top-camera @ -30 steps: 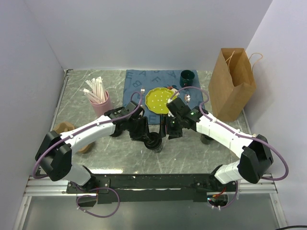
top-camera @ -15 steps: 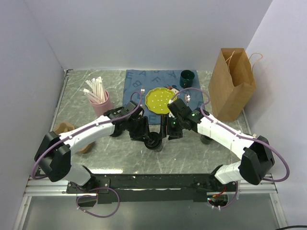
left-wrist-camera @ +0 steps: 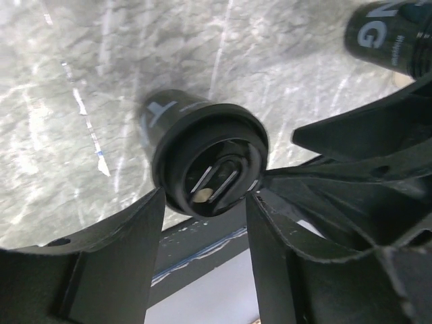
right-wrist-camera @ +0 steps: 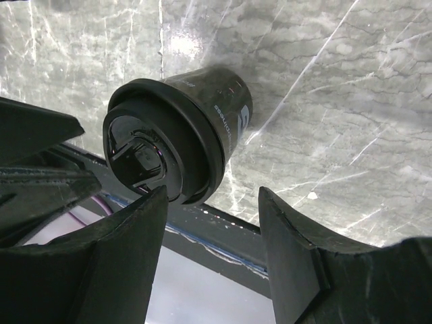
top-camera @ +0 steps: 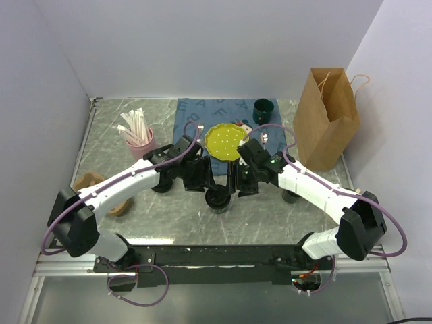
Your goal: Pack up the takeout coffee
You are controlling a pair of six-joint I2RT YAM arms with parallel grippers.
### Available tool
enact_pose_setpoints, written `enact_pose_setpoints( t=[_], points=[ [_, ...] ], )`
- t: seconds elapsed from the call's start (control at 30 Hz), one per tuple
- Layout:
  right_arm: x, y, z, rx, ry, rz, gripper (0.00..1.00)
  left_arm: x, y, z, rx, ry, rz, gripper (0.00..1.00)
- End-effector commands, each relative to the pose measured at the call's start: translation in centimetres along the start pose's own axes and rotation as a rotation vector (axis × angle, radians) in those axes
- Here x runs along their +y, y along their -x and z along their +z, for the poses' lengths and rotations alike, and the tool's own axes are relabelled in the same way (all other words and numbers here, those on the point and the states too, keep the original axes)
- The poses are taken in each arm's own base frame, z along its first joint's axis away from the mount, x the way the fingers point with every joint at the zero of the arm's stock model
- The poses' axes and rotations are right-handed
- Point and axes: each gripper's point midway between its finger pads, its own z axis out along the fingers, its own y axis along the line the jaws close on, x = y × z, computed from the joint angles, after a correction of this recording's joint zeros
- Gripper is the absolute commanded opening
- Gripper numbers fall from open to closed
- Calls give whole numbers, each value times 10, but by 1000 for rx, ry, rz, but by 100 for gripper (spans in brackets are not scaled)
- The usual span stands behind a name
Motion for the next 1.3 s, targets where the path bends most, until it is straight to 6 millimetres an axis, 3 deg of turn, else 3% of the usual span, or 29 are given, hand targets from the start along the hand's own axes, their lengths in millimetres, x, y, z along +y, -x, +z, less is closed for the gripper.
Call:
enact_pose_setpoints(
  t=[0.0,0.17,0.6,0.9,1.27],
  points=[
    [6,11,-10,-52,26,-6,63,-3,8,-15,-48,16,31,57],
    [8,15,-8,-45,49,-31,65,8,0,-9,-30,38,10,58],
    [22,19,0,18,158,-87,66,4,-3,7,1,-1,12,58],
    [12,14,16,49,148,-89,65,13,-10,18,32,20,7,56],
    [-7,3,35,67,155,-61,49,33,-20,37,65,71,0,53]
  ],
)
